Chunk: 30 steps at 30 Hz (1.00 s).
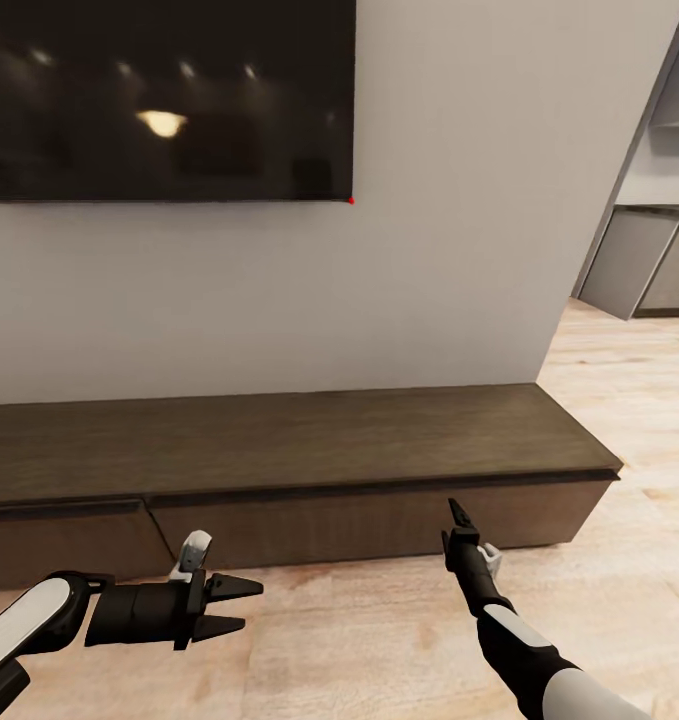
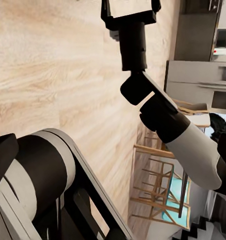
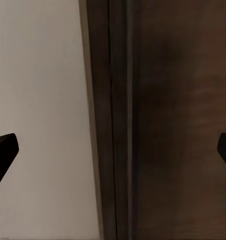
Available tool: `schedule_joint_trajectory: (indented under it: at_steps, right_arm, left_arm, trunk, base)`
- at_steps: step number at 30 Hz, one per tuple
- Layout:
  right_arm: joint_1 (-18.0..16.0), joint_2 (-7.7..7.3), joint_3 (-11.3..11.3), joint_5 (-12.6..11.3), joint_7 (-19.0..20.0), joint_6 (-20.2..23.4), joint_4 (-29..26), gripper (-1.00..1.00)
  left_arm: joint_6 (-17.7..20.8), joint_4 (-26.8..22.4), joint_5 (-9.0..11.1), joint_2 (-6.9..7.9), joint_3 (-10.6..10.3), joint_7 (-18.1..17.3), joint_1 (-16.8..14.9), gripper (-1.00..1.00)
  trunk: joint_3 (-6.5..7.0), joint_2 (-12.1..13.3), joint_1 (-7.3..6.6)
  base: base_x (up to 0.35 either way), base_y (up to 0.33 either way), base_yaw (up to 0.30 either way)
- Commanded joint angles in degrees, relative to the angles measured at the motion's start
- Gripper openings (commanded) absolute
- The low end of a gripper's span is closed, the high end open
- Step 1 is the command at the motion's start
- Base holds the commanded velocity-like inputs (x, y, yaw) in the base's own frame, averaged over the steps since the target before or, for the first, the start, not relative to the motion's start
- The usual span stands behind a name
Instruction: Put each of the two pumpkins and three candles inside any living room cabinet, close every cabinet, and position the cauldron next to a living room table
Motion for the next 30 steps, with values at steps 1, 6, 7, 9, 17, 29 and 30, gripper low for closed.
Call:
schedule_joint_trajectory:
  at_steps: [1, 6, 7, 9, 17, 29, 30]
  right_arm:
    - [0.0, -0.05, 0.5, -0.1, 0.1, -0.3, 0.0, 1.00]
    - [0.0, -0.05, 0.4, 1.3, -0.2, -0.3, 0.0, 1.00]
    - [0.0, -0.05, 0.4, 1.4, -0.2, -0.3, 0.0, 1.00]
    - [0.0, -0.05, 0.4, 1.5, -0.2, -0.3, 0.0, 1.00]
    - [0.0, -0.05, 0.4, 1.5, -0.2, -0.3, 0.0, 1.00]
    - [0.0, -0.05, 0.4, 1.5, -0.7, -0.3, 0.0, 1.00]
    - [0.0, -0.05, 0.4, 1.6, -0.9, -0.3, 0.0, 1.00]
  left_arm:
    - [0.0, 0.0, 0.6, 0.04, -0.1, 0.6, -0.1, 1.00]
    - [0.0, 0.0, 0.6, 0.04, -0.1, 0.6, -0.1, 1.00]
    - [0.0, 0.0, 0.6, 0.04, -0.1, 0.6, -0.1, 1.00]
    - [0.0, 0.0, 0.6, 0.04, -0.1, 0.6, -0.1, 1.00]
    - [0.0, -0.1, 0.6, 0.04, -0.1, 0.6, -0.1, 1.00]
    - [0.0, -0.1, 0.6, 0.04, 0.0, 0.6, -0.1, 1.00]
    - [0.0, -0.1, 0.6, 0.04, 0.0, 0.6, -0.1, 1.00]
  trunk:
    - [-0.05, 0.0, 0.01]
    - [-0.05, 0.0, 0.01]
    - [-0.05, 0.0, 0.01]
    - [-0.05, 0.0, 0.01]
    - [-0.50, 0.0, 0.06]
    - [-2.05, -0.1, 0.24]
    - [-2.05, -0.1, 0.24]
  base:
    - [0.173, 0.000, 0.000]
    - [0.109, 0.000, 0.000]
    - [0.138, 0.000, 0.000]
    - [0.071, 0.000, 0.000]
    - [0.010, 0.000, 0.000]
    - [0.000, 0.000, 0.000]
    - [0.000, 0.000, 0.000]
